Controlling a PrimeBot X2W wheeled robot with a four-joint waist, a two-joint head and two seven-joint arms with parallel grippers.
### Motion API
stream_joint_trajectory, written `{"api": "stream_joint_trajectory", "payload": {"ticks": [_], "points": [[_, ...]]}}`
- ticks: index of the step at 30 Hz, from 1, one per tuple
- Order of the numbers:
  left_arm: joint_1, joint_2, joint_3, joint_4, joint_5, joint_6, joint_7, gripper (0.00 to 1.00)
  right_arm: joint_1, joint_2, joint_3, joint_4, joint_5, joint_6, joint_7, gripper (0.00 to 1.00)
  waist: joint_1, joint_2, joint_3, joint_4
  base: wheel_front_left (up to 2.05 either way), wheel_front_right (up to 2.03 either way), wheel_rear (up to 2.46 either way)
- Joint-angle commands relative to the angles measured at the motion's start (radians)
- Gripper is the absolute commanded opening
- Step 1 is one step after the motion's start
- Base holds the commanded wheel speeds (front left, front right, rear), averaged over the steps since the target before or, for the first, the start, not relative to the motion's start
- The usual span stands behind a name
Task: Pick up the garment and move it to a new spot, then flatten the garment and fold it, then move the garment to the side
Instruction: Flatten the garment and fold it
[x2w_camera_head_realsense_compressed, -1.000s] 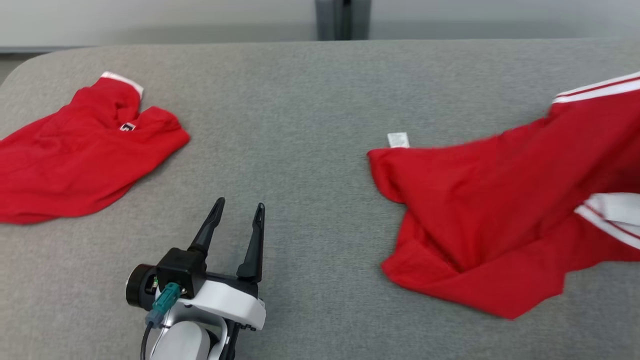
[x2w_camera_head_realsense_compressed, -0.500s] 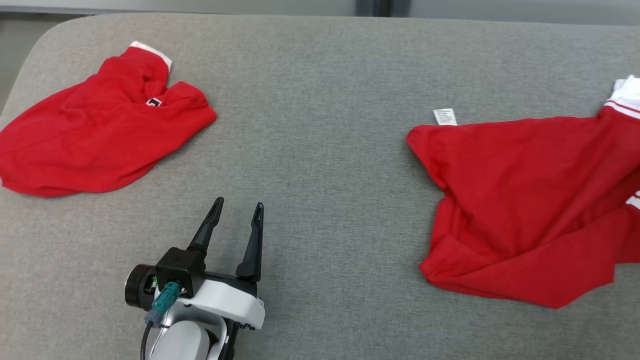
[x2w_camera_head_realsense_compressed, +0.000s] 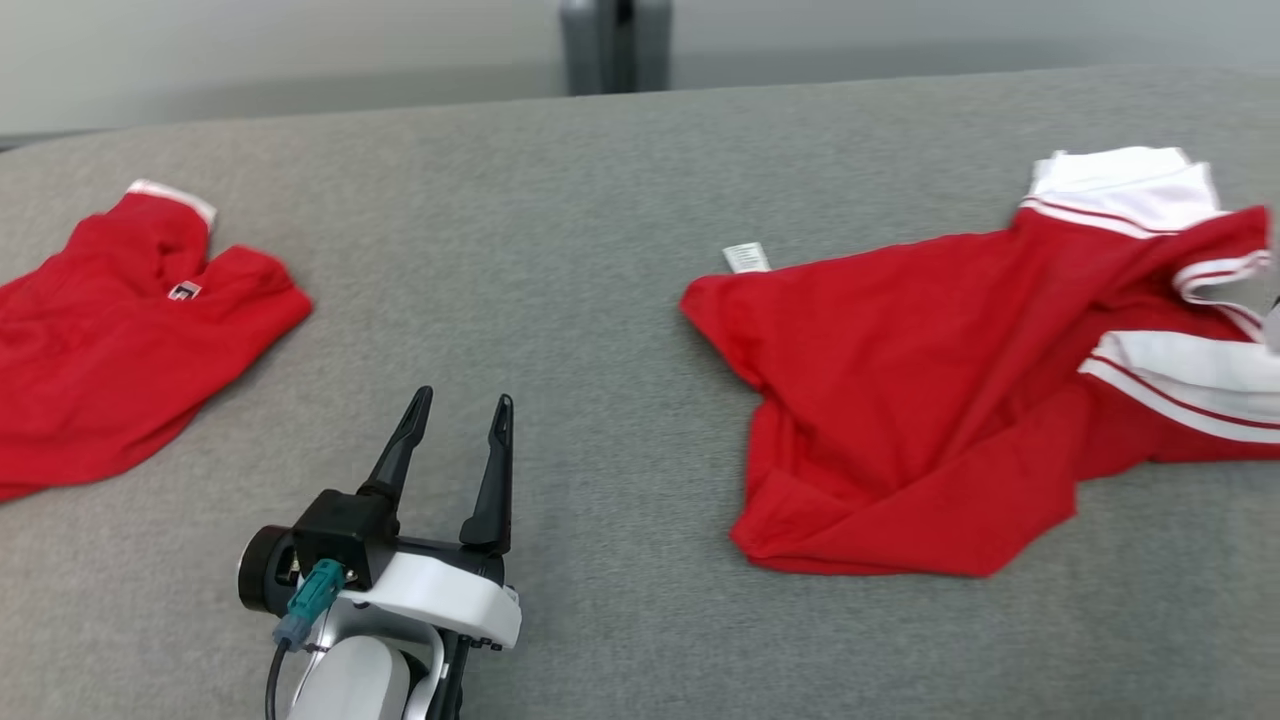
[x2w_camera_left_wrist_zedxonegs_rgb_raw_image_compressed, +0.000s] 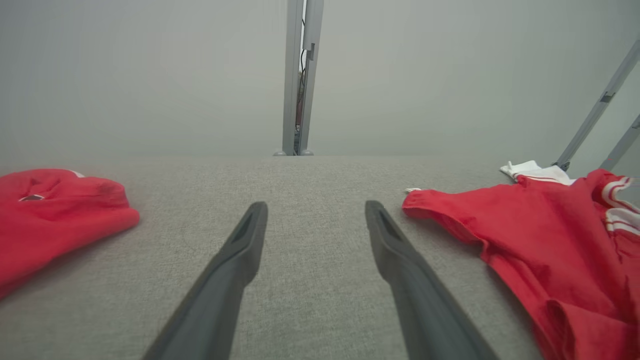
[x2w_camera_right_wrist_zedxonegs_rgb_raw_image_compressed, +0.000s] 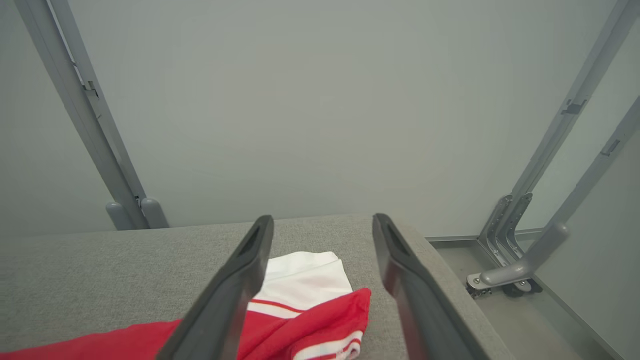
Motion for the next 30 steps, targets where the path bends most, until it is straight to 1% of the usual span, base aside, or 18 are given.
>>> {"api": "stream_joint_trajectory", "payload": {"ticks": [1, 6, 11, 15, 19, 20, 22, 23, 25, 27, 30], "points": [[-0.003, 0.004, 0.003, -0.005, -0.01, 0.007, -0.003, 1.0, 0.042, 0.006, 0.0, -0.033, 0.015, 0.0, -0.009, 1.0, 0.0, 0.0, -0.036, -0.046, 0.0, 0.0, 0.0], [0.016, 0.004, 0.002, -0.012, -0.021, 0.015, -0.003, 1.0, 0.219, 0.042, -0.041, -0.229, 0.029, 0.0, -0.011, 1.0, 0.0, 0.0, -0.074, -0.103, 0.0, 0.0, 0.0], [0.029, 0.004, 0.006, -0.015, -0.027, 0.018, -0.003, 1.0, 0.427, 0.124, -0.119, -0.414, 0.003, 0.0, -0.011, 1.0, 0.0, 0.0, -0.102, -0.139, 0.0, 0.0, 0.0], [0.047, 0.004, -0.001, -0.009, -0.026, 0.009, -0.003, 1.0, 0.553, 0.208, -0.164, -0.502, -0.025, 0.0, -0.011, 1.0, 0.0, 0.0, -0.11, -0.163, 0.0, 0.0, 0.0], [0.052, 0.004, -0.007, 0.003, -0.03, -0.006, -0.004, 1.0, 0.61, 0.246, -0.175, -0.538, -0.062, 0.0, -0.011, 1.0, 0.0, 0.0, -0.114, -0.185, 0.0, 0.0, 0.0], [0.056, 0.003, -0.013, 0.011, -0.035, -0.015, -0.003, 1.0, 0.615, 0.255, -0.181, -0.544, -0.067, 0.0, -0.011, 1.0, 0.0, 0.0, -0.115, -0.19, 0.0, 0.0, 0.0], [0.063, 0.003, -0.049, 0.052, -0.047, -0.06, -0.002, 1.0, 0.616, 0.263, -0.196, -0.551, -0.079, 0.0, -0.012, 1.0, 0.0, 0.0, -0.117, -0.199, 0.0, 0.0, 0.0], [0.064, 0.002, -0.075, 0.08, -0.058, -0.089, 0.011, 1.0, 0.617, 0.266, -0.202, -0.553, -0.082, 0.0, -0.011, 1.0, 0.0, 0.0, -0.119, -0.204, 0.0, 0.0, 0.0], [0.046, 0.004, -0.118, 0.121, -0.077, -0.122, 0.053, 1.0, 0.619, 0.268, -0.21, -0.555, -0.089, 0.0, -0.011, 1.0, 0.0, 0.0, -0.119, -0.21, 0.0, 0.0, 0.0], [0.028, 0.006, -0.156, 0.147, -0.095, -0.142, 0.106, 1.0, 0.623, 0.273, -0.216, -0.556, -0.092, 0.0, -0.011, 1.0, 0.0, 0.0, -0.117, -0.215, 0.0, 0.0, 0.0], [0.01, 0.014, -0.197, 0.162, -0.127, -0.153, 0.175, 1.0, 0.631, 0.283, -0.224, -0.555, -0.099, 0.0, -0.011, 1.0, 0.0, 0.0, -0.113, -0.223, 0.0, 0.0, 0.0]]}}
